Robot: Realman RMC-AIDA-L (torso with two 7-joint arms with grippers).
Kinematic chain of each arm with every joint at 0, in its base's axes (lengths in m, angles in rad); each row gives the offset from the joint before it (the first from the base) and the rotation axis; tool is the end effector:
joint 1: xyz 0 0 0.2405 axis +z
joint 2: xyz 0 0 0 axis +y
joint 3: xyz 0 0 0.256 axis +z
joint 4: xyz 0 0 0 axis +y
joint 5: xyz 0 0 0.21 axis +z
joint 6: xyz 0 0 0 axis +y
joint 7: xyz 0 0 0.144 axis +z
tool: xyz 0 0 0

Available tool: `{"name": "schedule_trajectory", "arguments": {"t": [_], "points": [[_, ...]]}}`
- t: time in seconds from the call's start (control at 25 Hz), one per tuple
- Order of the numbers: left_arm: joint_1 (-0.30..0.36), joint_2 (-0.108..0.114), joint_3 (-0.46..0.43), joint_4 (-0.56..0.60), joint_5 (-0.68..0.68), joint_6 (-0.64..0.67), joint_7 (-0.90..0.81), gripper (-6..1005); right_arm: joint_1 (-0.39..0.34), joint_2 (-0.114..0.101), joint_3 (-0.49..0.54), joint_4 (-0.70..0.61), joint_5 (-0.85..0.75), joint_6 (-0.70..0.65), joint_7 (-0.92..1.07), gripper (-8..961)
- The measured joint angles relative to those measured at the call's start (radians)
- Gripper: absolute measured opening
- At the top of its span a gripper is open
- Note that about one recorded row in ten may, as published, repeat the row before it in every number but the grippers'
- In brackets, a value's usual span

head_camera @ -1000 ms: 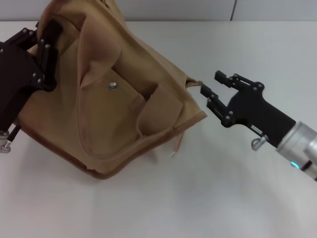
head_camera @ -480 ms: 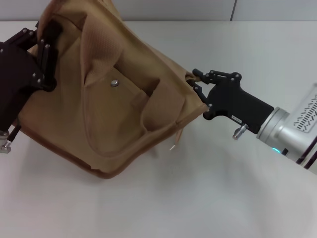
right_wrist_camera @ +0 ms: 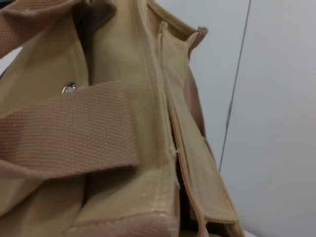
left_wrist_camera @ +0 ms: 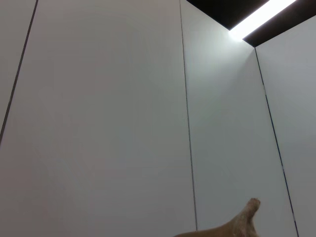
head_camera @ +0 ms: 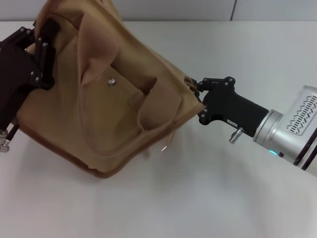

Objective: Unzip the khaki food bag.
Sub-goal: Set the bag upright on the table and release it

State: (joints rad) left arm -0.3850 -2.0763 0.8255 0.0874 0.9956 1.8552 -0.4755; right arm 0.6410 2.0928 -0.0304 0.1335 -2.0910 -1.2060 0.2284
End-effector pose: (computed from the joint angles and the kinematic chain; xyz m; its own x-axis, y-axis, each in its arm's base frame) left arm -0.2740 0.2670 0.0166 0.4341 -0.3741 0.8195 0.5410 -0.6191 -0.5692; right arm 0.2419 0.3222 -0.1025 0.8217 0.0912 -0.5625 -0.2988 -0.7715 -0.5617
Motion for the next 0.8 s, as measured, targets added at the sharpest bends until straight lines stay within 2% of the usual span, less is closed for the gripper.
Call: {"name": "schedule_trajectory", "arguments": {"t": [0.16, 0.36, 0.56, 0.8], "points": [[0.000, 0.000, 0.000, -0.002, 0.000, -0.003, 0.000, 115, -0.013, 0.000, 0.031, 0.000, 0.010, -0.033, 0.013, 62], [-0.009, -0.002, 0.008, -0.062, 0.009, -0.029, 0.000, 116, -0.043, -0.008, 0.190, -0.025, 0.015, -0.168, 0.134, 63], [-0.038, -0.004, 0.009, -0.147, 0.041, -0.097, 0.000, 118, -0.039, -0.010, 0.299, -0.084, 0.019, -0.287, 0.296, 63], [-0.054, -0.004, 0.002, -0.202, 0.097, -0.183, -0.009, 120, -0.020, -0.010, 0.317, -0.111, 0.020, -0.257, 0.349, 89]]}}
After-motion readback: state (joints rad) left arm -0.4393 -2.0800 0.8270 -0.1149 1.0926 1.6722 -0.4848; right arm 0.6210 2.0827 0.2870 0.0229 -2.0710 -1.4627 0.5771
